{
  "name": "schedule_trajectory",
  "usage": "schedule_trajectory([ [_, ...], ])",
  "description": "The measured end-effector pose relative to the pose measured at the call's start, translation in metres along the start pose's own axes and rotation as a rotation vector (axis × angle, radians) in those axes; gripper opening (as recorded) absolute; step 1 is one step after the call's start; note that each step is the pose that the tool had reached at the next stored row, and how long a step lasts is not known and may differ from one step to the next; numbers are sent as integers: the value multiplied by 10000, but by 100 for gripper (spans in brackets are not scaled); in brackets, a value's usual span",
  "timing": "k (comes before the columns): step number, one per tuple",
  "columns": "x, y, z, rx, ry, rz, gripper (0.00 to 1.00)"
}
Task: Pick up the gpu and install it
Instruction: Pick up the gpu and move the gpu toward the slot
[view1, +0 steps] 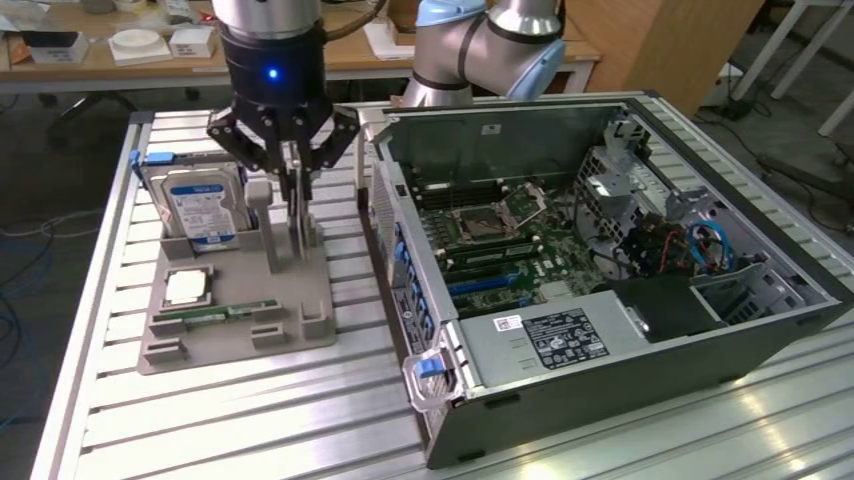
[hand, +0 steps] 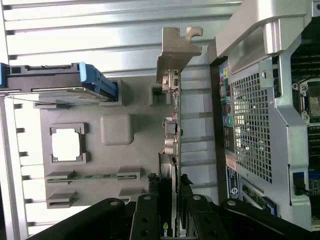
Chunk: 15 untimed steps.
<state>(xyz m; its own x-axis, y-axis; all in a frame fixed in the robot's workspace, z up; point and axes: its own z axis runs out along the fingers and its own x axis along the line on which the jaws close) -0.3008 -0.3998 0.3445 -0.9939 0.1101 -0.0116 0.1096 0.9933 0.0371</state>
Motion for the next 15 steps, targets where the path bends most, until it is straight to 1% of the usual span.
schedule_trajectory([
  [3,-1,3,-71,1,0,0,26],
  [7,-2,5,-127,1,-1,-1,26],
  [12,-4,11,-294,1,-1,-1,26],
  [15,-5,13,-345,0,3,-109,26],
])
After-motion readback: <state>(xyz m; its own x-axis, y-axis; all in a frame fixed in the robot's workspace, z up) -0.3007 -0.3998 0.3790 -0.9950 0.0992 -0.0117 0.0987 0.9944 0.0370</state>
